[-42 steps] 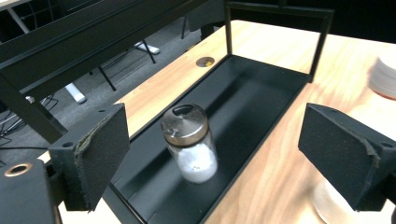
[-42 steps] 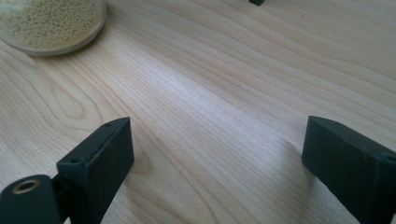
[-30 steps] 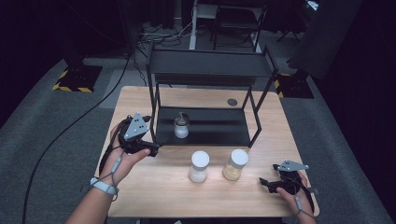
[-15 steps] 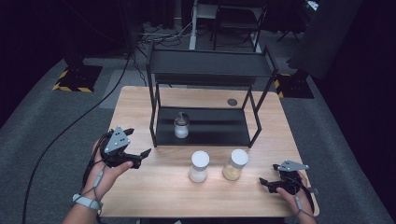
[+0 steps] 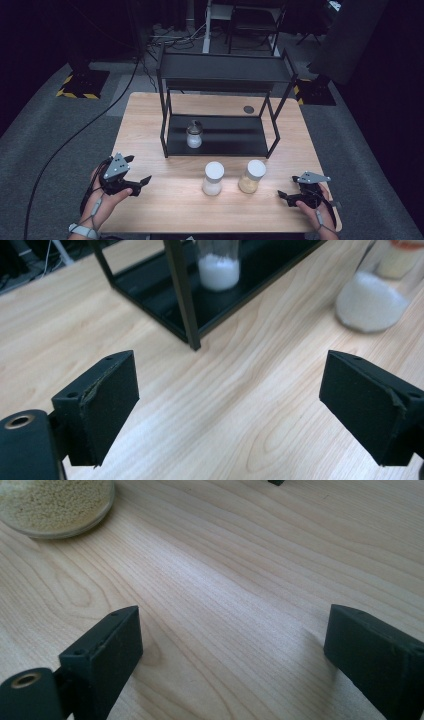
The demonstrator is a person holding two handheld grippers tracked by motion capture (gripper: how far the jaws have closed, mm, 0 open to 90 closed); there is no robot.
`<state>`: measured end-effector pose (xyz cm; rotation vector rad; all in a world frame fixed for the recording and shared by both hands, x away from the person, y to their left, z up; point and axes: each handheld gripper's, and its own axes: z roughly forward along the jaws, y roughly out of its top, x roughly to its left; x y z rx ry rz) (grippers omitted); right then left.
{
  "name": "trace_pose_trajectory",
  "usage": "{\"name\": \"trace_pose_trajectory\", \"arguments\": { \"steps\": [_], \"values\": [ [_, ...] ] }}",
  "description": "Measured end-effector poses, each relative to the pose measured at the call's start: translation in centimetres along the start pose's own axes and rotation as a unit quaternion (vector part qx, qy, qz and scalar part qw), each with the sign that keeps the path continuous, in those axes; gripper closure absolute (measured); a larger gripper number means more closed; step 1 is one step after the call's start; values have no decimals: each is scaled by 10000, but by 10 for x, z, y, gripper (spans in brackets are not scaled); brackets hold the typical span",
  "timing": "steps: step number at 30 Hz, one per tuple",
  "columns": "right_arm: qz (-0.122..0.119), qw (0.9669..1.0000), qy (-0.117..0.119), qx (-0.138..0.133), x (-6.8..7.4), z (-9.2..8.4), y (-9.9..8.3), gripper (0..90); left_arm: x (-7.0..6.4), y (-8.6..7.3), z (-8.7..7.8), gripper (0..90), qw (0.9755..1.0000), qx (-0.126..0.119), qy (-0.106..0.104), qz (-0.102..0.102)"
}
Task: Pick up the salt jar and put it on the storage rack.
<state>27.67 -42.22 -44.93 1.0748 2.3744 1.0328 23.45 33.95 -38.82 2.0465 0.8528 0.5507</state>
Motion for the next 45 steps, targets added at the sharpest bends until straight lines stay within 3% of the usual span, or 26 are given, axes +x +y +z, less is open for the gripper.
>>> {"name": "trace_pose_trajectory", "arguments": {
  "steps": [12, 22, 33, 35, 45],
  "values": [
    [-1, 10000, 1, 0, 0, 0, 0, 85, -2, -31, 20, 83, 9994, 278, -15, -204],
    [1, 10000, 1, 1, 0, 0, 0, 85, 0, -47, 27, 84, 9981, 468, 25, -396],
    [0, 10000, 2, 1, 0, 0, 0, 85, -1, -47, 37, 83, 9945, 958, 74, -407],
    [-1, 10000, 2, 1, 0, 0, 0, 85, 4, -49, 38, 73, 9936, 975, 11, -567],
    [-10, 10000, 9, 8, -1, 0, 0, 86, 5, -48, 39, 42, 9932, 998, 27, -603]
  ]
}}
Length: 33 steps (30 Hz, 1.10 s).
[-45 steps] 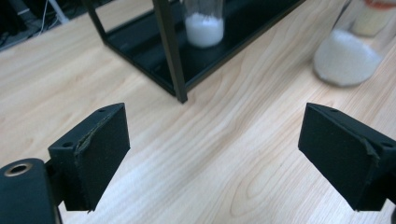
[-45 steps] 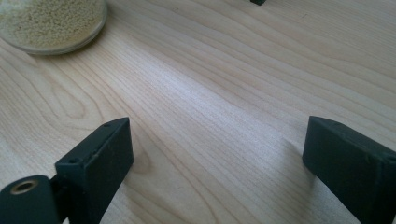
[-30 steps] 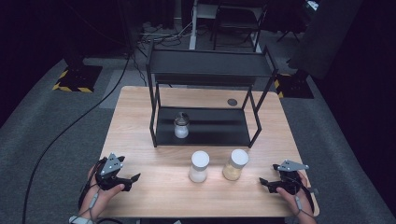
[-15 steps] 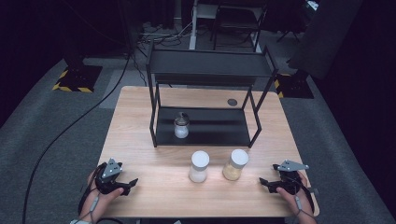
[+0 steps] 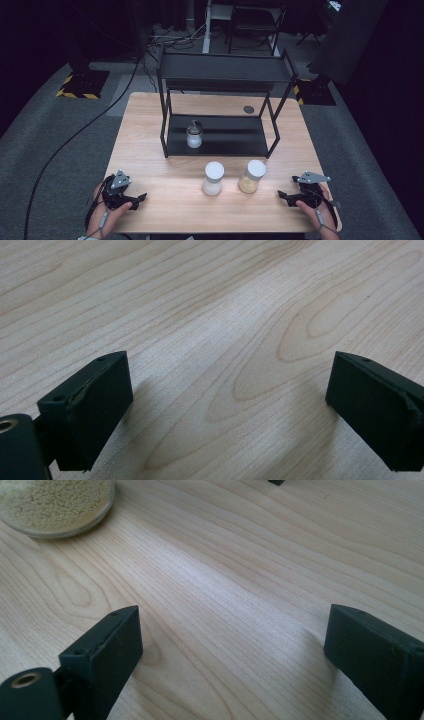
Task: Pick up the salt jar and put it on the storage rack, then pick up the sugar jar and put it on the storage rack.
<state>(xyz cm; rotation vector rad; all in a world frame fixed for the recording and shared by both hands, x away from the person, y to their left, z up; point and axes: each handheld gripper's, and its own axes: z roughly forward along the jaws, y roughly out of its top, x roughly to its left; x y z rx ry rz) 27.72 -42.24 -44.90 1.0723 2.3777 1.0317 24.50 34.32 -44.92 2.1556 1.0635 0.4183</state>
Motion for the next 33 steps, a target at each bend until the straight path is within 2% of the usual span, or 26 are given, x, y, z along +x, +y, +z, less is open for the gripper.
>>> {"name": "trace_pose_trajectory", "arguments": {
  "steps": [9, 15, 26, 33],
  "values": [
    [-33, 10000, -2, 47, 1, -2, 5, 87, 0, 0, 0, 42, 10000, 0, 3, -1],
    [-25, 9997, 92, -244, 2, -17, 10, 87, 1, 1, 1, 35, 10000, 26, -5, 13],
    [-236, 9979, 332, -496, 13, -39, 40, 87, 1, 2, 1, 32, 10000, 22, -7, 16],
    [-330, 9971, 330, -601, 19, -49, 55, 87, 1, 2, 1, 32, 10000, 22, -7, 15]
  ]
}}
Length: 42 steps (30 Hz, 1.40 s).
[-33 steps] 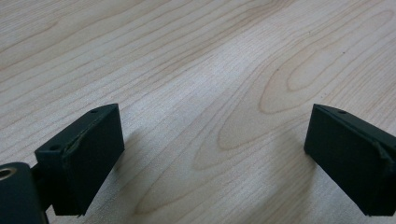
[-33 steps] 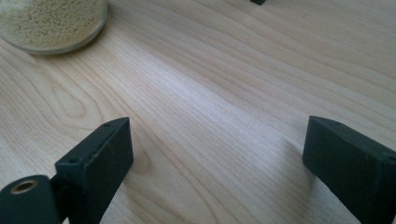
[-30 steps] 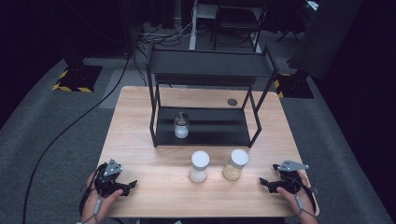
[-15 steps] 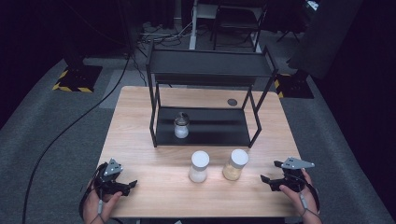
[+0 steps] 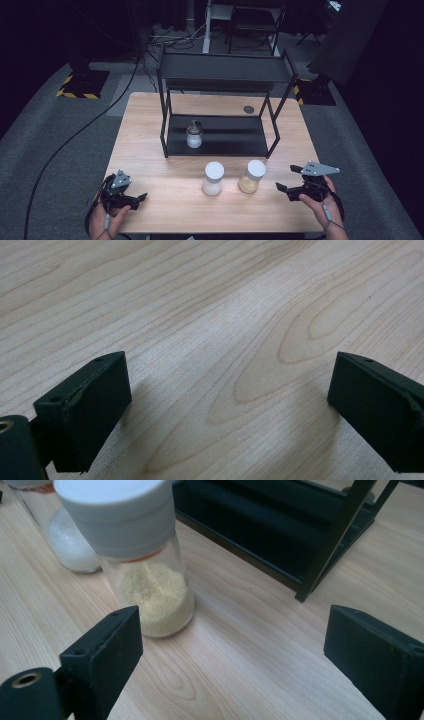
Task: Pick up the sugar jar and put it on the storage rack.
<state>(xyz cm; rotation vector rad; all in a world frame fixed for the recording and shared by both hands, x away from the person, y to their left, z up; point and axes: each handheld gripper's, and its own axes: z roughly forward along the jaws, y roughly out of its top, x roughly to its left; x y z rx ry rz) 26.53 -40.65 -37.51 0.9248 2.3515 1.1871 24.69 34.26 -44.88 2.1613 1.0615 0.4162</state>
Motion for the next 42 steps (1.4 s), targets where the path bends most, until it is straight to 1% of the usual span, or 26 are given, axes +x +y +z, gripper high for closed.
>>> {"name": "trace_pose_trajectory", "arguments": {
  "steps": [5, 11, 17, 30, 34, 38, 42],
  "values": [
    [-30, 9999, 49, -118, 1, -8, 9, 87, 0, 0, 0, 32, 10000, 0, 0, 1],
    [-79, 9997, 80, -196, 4, -13, 19, 87, 0, 0, 0, 32, 10000, 0, 0, 1],
    [-131, 9994, 142, -281, 9, -14, 32, 87, 0, 0, 0, 32, 10000, 0, 1, 1],
    [-304, 9982, 329, -395, 23, 1, 64, 86, 0, 0, 0, 32, 10000, 0, 1, 2],
    [-367, 9976, 398, -433, 30, 6, 75, 86, 0, 0, 0, 32, 10000, 1, 1, 2],
    [-471, 9971, 451, -399, 37, 12, 86, 86, 0, 0, 0, 32, 10000, 0, 2, 2],
    [-519, 9963, 530, -426, 42, 19, 95, 86, 0, 0, 0, 32, 10000, 1, 1, 3]
  ]
}}
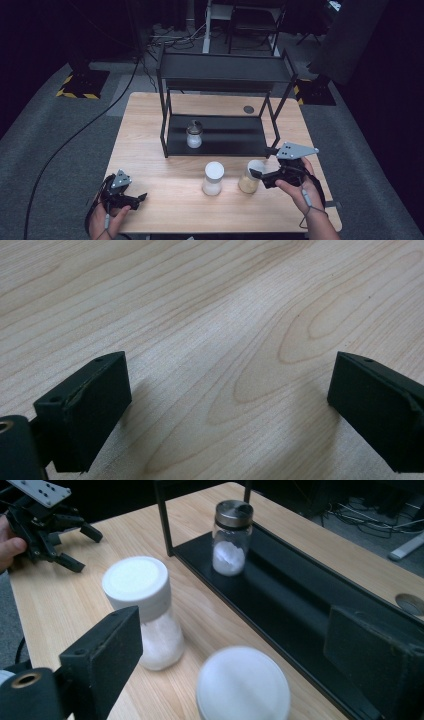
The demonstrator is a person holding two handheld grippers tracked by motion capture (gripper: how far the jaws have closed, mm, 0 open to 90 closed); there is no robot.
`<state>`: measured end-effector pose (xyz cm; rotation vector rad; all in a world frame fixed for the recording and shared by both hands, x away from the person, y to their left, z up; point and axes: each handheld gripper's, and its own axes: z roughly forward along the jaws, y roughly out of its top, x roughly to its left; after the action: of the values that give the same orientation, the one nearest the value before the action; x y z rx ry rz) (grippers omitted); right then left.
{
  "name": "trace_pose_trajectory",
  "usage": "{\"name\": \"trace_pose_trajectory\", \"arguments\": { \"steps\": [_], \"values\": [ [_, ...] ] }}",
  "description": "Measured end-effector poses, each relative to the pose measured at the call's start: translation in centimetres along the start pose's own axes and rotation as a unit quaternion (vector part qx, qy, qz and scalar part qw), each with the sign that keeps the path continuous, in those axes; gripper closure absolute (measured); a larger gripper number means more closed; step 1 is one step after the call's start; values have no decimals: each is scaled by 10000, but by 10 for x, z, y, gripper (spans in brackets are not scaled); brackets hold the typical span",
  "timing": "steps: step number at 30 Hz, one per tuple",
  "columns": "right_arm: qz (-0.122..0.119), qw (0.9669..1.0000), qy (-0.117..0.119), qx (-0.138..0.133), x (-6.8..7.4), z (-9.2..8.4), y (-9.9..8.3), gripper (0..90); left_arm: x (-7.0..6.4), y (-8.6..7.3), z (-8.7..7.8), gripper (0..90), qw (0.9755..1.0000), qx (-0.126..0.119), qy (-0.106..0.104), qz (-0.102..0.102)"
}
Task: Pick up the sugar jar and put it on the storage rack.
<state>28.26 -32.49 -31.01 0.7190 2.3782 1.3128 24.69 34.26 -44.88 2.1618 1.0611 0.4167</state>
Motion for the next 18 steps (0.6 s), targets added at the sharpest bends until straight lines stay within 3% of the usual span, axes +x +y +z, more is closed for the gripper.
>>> {"name": "trace_pose_trajectory", "arguments": {
  "steps": [18],
  "values": [
    [-188, 9997, 152, -85, 15, 23, 26, 80, 0, 0, 0, 32, 10000, 0, 1, 0]
  ]
}}
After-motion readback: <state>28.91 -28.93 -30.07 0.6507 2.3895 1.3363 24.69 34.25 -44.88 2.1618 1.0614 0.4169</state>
